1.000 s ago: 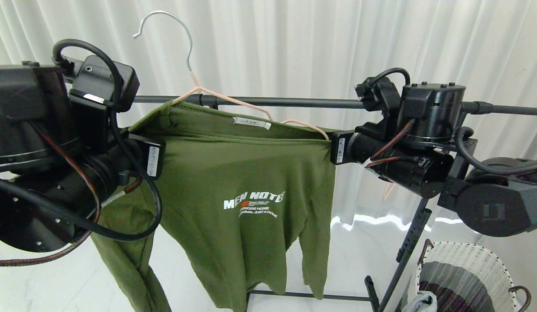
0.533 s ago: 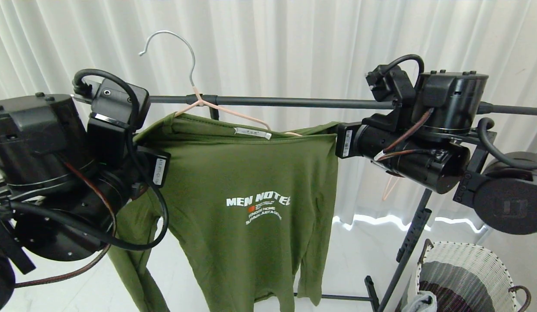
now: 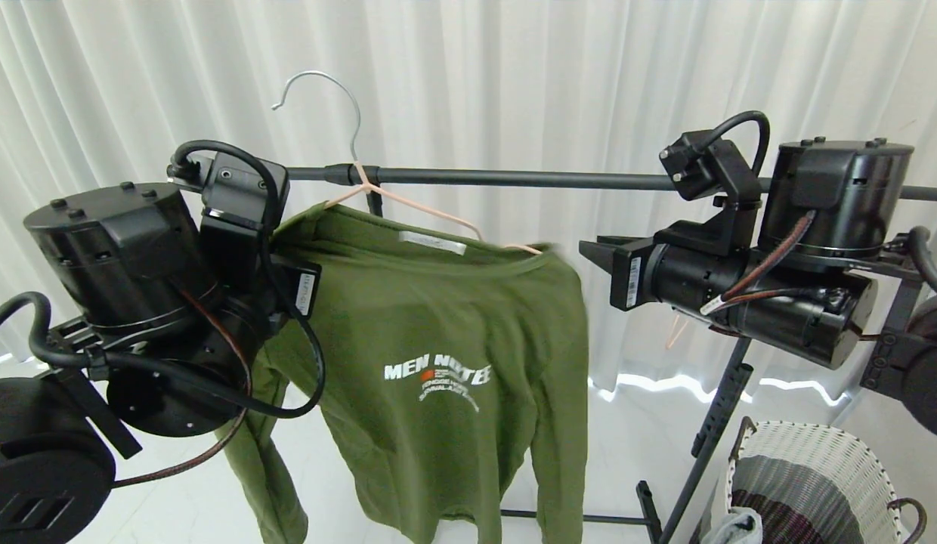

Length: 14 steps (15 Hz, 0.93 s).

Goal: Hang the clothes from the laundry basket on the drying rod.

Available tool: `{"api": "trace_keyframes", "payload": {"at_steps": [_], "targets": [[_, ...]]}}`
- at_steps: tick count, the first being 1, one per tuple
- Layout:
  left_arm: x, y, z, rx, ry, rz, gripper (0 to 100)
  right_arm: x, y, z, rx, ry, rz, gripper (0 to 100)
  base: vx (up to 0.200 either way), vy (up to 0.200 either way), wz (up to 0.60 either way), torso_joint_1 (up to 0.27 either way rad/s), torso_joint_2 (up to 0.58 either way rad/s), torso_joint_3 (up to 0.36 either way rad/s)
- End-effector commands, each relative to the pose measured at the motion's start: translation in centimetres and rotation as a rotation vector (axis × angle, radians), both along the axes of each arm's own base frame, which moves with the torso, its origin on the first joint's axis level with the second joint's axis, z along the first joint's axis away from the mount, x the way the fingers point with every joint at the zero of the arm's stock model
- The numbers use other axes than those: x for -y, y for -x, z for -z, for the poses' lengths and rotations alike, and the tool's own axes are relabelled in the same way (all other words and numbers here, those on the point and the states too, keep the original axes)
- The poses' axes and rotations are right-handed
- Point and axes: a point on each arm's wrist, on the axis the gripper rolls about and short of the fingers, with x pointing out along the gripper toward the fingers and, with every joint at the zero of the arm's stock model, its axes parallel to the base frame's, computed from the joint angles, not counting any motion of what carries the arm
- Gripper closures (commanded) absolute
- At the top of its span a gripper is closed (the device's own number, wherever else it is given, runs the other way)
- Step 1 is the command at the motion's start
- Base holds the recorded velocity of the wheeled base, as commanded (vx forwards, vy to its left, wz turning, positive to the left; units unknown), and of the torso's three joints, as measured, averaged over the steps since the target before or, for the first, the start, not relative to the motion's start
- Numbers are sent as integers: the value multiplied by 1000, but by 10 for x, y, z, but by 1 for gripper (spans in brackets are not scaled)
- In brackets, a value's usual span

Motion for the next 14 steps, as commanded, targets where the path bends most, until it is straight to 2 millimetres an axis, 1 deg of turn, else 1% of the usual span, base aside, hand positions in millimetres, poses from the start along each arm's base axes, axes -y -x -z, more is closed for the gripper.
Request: {"api": "trace_keyframes", "payload": {"at_steps": [1,3,5,9,11,14], "targets": [[2,-1,2,-5,4,9,100,3,2,-2,13,5,1,0,0,0,0,0,0,0],[3,0,4,-10,4,32,100,6,0,0,45,59,-1,0,0,0,0,0,0,0],[6,1,7,-19,-2,72,100,4,2,-2,88,105,-44,0,0,0,0,0,0,0],[22,4,13,-39,-10,125,100,-15,4,5,124,173,-106,0,0,0,0,0,0,0],[32,6,17,-51,-21,158,100,-27,1,5,128,172,-123,0,0,0,0,0,0,0],[39,10,18,-55,-28,185,100,-38,-3,6,155,199,-129,0,0,0,0,0,0,0]]}}
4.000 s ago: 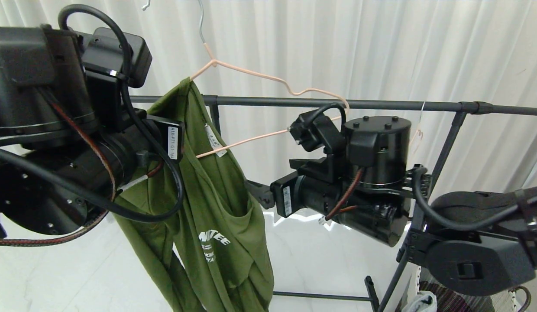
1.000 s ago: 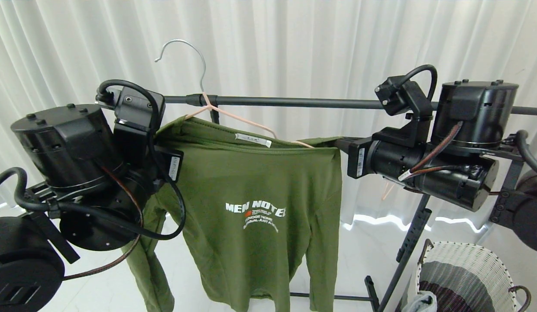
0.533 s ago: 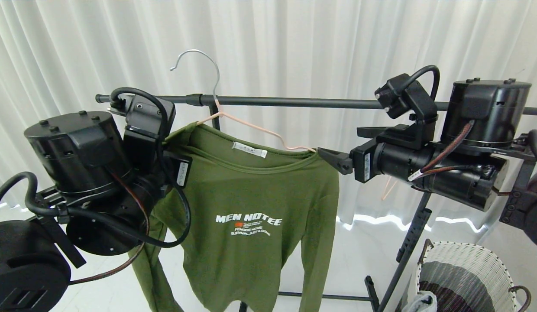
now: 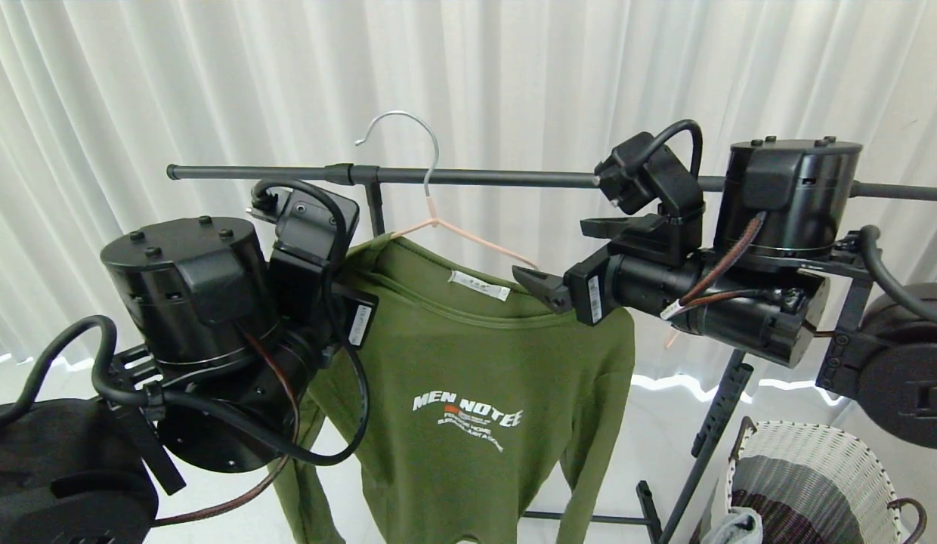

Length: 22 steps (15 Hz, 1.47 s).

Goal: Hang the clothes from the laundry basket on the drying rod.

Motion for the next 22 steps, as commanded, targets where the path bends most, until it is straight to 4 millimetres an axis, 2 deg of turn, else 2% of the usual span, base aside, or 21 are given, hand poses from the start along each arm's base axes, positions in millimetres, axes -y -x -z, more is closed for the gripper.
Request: {"api": "trace_keyframes", "payload": {"at_steps": [1,8,14,15,22], "targets": [[6,0,4,-12,-9,13,100,-11,-8,6,13,30,11,0,0,0,0,0,0,0],[21,6,9,-21,-21,20,100,-24,-9,10,78,110,41,0,0,0,0,0,0,0],[23,7,5,-12,-13,27,100,-30,-3,11,80,117,30,0,0,0,0,0,0,0],[24,8,5,-12,-13,31,100,-30,-3,12,79,119,30,100,0,0,0,0,0,0],[26,7,4,-7,-9,34,100,-31,-3,13,77,118,27,100,0,0,0,0,0,0]]}}
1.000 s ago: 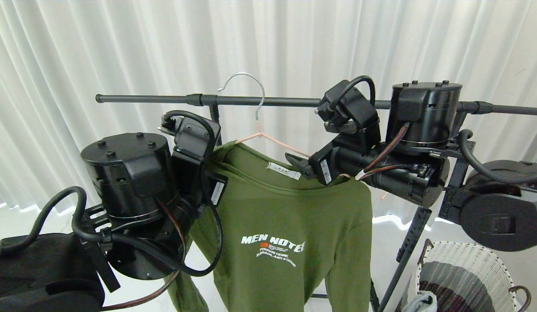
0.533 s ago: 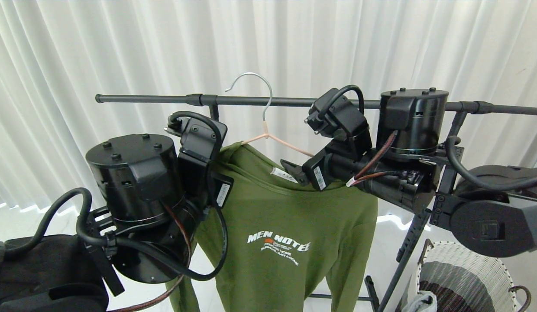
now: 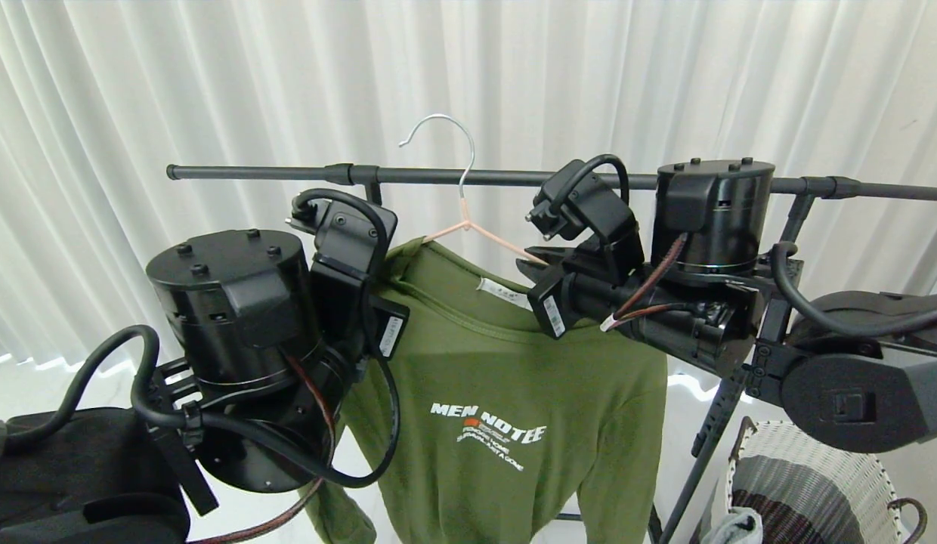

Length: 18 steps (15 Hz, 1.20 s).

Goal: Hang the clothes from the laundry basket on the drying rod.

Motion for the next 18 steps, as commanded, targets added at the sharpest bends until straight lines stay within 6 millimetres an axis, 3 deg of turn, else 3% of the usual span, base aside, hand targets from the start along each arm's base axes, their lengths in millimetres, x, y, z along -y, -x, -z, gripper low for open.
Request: {"api": "trace_keyframes", "payload": {"at_steps": [1,6,7,18], "targets": [[0,0,1,-2,-1,0,100,0,0,0,0,1,-1,100,0,0,0,0,0,0],[0,1,-1,16,11,2,100,0,1,1,-1,2,-3,100,0,0,0,0,0,0],[-1,1,0,15,13,3,0,-1,3,0,2,-2,-9,100,0,0,0,0,0,0],[-16,-7,-12,89,72,-56,0,5,8,-9,17,-19,-7,100,0,0,0,0,0,0]]}}
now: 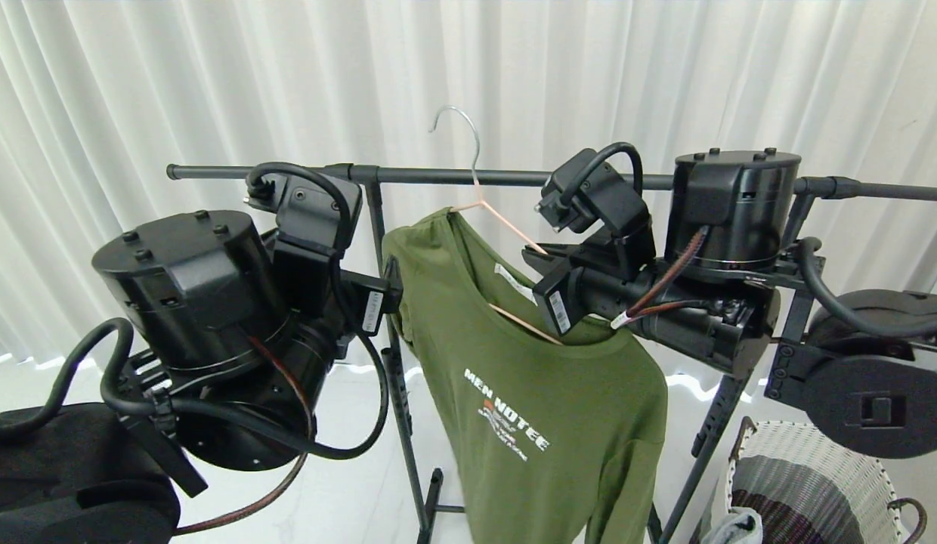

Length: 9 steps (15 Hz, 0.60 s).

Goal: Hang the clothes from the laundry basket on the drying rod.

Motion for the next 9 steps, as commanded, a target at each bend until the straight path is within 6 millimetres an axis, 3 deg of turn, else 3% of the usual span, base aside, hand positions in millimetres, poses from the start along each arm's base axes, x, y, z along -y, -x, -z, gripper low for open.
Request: {"api": "trace_keyframes", "payload": {"at_steps": [1,4,7,9], "targets": [[-4,-1,-2,6,5,-16,0,2,0,-2,4,-6,3,100,0,0,0,0,0,0],[-26,-2,15,-46,-31,-39,0,17,8,-4,4,-2,11,100,0,0,0,0,0,0],[-63,14,30,-88,-60,122,0,38,23,-6,9,13,-20,100,0,0,0,0,0,0],[-83,13,35,-108,-62,149,0,52,30,-5,20,30,-68,100,0,0,0,0,0,0]]}}
